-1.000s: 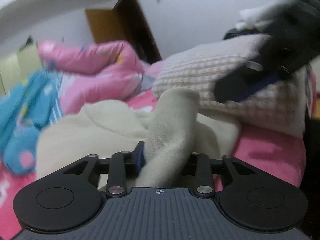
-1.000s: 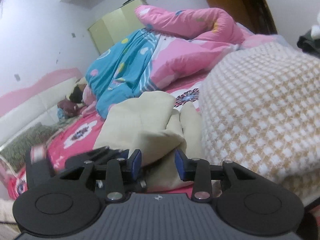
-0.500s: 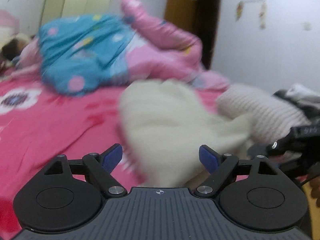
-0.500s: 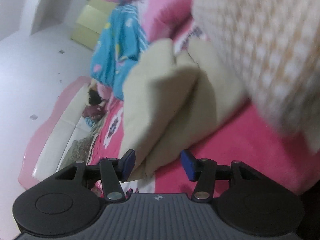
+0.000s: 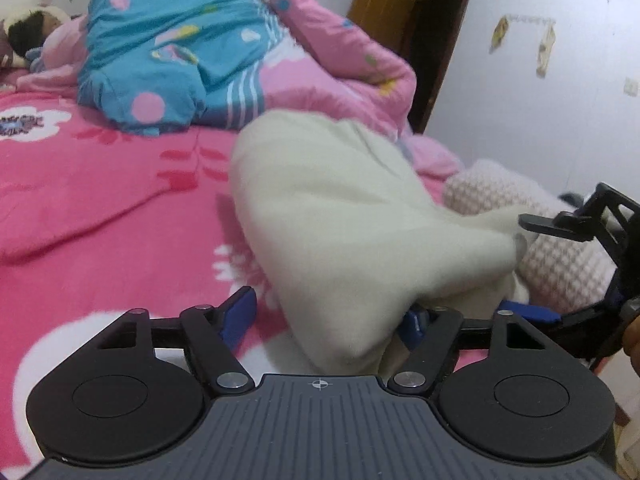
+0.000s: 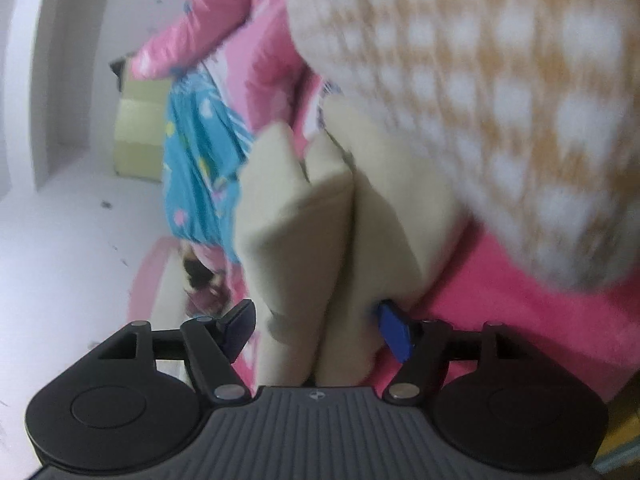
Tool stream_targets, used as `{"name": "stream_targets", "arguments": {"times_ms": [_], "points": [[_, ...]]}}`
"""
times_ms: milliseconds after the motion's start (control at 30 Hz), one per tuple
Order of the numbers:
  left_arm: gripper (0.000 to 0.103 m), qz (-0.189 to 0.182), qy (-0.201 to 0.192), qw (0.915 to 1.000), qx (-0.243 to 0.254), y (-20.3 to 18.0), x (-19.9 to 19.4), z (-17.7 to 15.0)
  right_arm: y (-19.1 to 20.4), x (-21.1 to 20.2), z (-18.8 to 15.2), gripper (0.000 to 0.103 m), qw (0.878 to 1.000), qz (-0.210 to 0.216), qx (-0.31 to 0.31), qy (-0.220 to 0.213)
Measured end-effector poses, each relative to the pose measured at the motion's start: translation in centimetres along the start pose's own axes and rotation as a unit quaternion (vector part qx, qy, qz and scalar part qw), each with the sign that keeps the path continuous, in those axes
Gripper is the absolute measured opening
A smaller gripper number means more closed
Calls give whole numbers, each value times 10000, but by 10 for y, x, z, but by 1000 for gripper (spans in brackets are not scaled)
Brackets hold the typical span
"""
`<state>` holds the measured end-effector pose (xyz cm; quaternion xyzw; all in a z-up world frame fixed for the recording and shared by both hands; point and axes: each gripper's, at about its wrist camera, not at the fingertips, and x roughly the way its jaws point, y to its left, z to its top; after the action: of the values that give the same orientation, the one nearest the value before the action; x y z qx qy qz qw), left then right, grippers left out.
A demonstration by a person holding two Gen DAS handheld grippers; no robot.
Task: Fold clothes
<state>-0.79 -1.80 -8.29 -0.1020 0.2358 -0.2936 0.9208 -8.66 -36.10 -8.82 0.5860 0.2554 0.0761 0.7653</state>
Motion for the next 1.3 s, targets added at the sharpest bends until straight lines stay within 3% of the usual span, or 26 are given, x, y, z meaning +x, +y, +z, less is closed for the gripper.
{"name": "stream_targets", "arguments": {"times_ms": [167, 267, 333, 367, 400, 467, 533, 567, 800, 933, 1033, 1167, 1300], "points": [[71, 65, -17, 9999, -123, -1, 18, 0, 0, 15, 4, 77, 9995, -299, 27, -80], [52, 268, -234, 9993, 118, -11, 21, 2, -1, 25, 8, 78, 9991, -340, 49, -259], [32, 438, -402, 9979, 249, -16, 18, 5, 0, 30, 10, 78, 9989, -334, 80, -333], [30, 489, -459, 9974, 247, -16, 15, 6, 1, 32, 10, 75, 9988, -357, 55, -336], [27, 540, -517, 9969, 245, -15, 12, 7, 2, 33, 10, 67, 9987, -416, -37, -298], [25, 641, -631, 9957, 241, -15, 6, 9, 5, 34, 8, 56, 9985, -479, -231, -138], [23, 712, -715, 9946, 230, -12, -2, 10, 6, 36, 5, 38, 9985, -442, -299, 68], [23, 752, -750, 9941, 219, -10, -7, 9, 8, 39, 3, 35, 9985, -398, -329, 171], [23, 1372, -713, 9876, 259, 29, -51, 11, 34, 85, -30, 34, 9930, -142, -550, 1034], [30, 1255, -154, 9917, 211, 52, -54, 10, 40, 101, -45, 38, 9862, -158, -843, 1419], [34, 1297, -156, 9899, 554, 42, -57, 10, 47, 85, -42, 42, 9793, -301, -1297, 1528], [36, 1476, -168, 9858, 781, 30, -61, 12, 74, 47, -37, 41, 9591, -600, -2603, 938], [38, 1702, -145, 9802, 1001, 21, -66, 10, 98, 13, -34, 19, 9190, -858, -3831, 362]]}}
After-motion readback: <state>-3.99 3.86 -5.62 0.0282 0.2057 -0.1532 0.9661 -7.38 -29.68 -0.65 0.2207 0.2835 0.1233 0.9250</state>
